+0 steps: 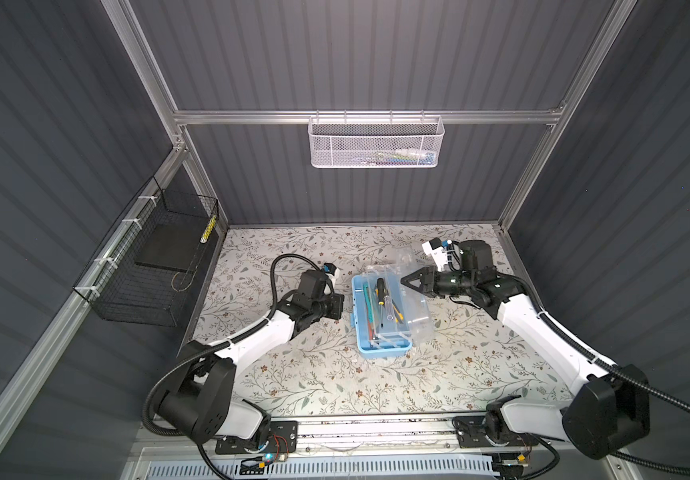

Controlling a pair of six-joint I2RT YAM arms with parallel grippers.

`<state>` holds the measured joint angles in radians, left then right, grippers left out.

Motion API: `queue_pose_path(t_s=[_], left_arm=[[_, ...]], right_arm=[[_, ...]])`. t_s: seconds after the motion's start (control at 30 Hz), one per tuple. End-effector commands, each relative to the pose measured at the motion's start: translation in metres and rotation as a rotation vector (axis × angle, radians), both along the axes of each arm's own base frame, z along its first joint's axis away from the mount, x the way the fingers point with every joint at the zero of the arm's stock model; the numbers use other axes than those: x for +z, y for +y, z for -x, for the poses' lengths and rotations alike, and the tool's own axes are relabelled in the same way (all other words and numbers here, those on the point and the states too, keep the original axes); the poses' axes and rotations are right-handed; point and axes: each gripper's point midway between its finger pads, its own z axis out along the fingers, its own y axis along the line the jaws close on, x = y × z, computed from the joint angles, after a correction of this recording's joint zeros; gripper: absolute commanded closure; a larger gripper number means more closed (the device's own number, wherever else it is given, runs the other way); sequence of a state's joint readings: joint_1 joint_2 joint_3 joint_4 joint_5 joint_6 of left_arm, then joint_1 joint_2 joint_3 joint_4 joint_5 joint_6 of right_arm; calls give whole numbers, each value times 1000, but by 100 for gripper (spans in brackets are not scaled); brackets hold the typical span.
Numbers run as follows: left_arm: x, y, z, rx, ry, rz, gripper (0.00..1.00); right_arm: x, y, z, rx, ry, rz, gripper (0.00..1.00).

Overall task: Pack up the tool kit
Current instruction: 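Swing the clear lid over the box with the right gripper, then press the lid down with the right gripper while the left gripper steadies the box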

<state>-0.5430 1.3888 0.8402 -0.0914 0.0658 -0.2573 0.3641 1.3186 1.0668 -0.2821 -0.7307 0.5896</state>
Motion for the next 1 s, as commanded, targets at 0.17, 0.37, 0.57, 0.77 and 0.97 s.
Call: queue_pose_path(t_s=[0.17,0.37,0.57,0.77,0.97], left_arm=[[3,52,4,118,3,-188,100],[-23,64,16,121,47,-208,80],[-55,43,29,2,77,-123,39],[-66,17,33,-107,132,-59,36],[-78,-6,47,-188,136,-109,22]], right_arm=[[20,37,-7,78,-111,99,63],[-12,23,-31,-65,-145,460,46],[-40,41,-38,-42,-140,676,28],[-61,61,-33,37,-79,624,22],[-80,58,-31,28,-30,610,20]])
